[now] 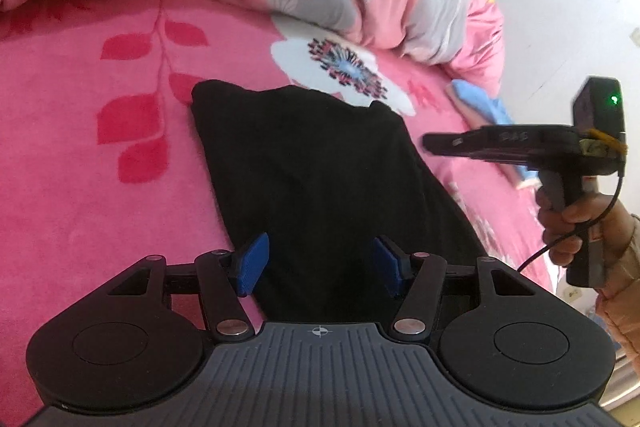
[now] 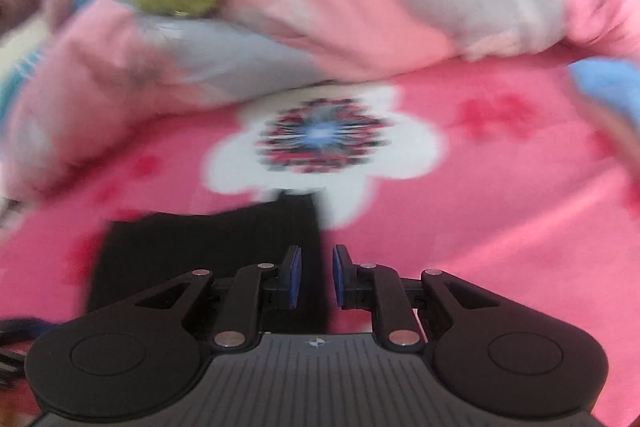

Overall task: Fold clothes
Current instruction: 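Move the right tool to the black T-shirt end and close on it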

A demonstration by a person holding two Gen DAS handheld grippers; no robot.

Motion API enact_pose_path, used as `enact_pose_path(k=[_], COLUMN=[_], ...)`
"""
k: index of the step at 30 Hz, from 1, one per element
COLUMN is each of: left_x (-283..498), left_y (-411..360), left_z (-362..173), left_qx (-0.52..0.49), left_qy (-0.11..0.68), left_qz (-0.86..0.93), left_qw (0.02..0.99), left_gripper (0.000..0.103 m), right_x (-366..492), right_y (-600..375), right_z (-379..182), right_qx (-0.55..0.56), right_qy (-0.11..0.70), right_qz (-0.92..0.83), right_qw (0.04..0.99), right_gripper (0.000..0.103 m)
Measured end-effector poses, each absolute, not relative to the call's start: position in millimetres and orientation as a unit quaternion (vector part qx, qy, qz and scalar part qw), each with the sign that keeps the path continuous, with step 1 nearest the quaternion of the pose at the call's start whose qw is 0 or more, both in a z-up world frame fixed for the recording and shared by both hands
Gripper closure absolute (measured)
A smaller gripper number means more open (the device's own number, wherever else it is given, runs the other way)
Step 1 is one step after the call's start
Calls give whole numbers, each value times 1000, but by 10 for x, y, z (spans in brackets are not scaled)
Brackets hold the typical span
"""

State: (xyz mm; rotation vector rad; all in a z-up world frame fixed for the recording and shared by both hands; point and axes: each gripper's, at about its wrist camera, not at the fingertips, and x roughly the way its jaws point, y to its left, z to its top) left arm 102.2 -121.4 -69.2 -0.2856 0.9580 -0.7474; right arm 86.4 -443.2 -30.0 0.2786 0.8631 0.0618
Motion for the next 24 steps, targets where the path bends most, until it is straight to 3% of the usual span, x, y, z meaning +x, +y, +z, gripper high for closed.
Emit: enact_pose_path(k=[4,24], left_x=[1095,1577], left_y=[-1208,-1230], left_z=[-679,-743], left_qx=[-164,-163], left_qy=[483,602], left_qz=[-315,-329], left_qw=[801,710], left_gripper=[45,45], right_x=[1066,1228], right_y=[-4244,-4257], right_z=[-494,-147], right_qx=[82,189], right_qy=[479,597], right_qz=[25,-95], right_qw=[873,774], right_gripper=[85,85])
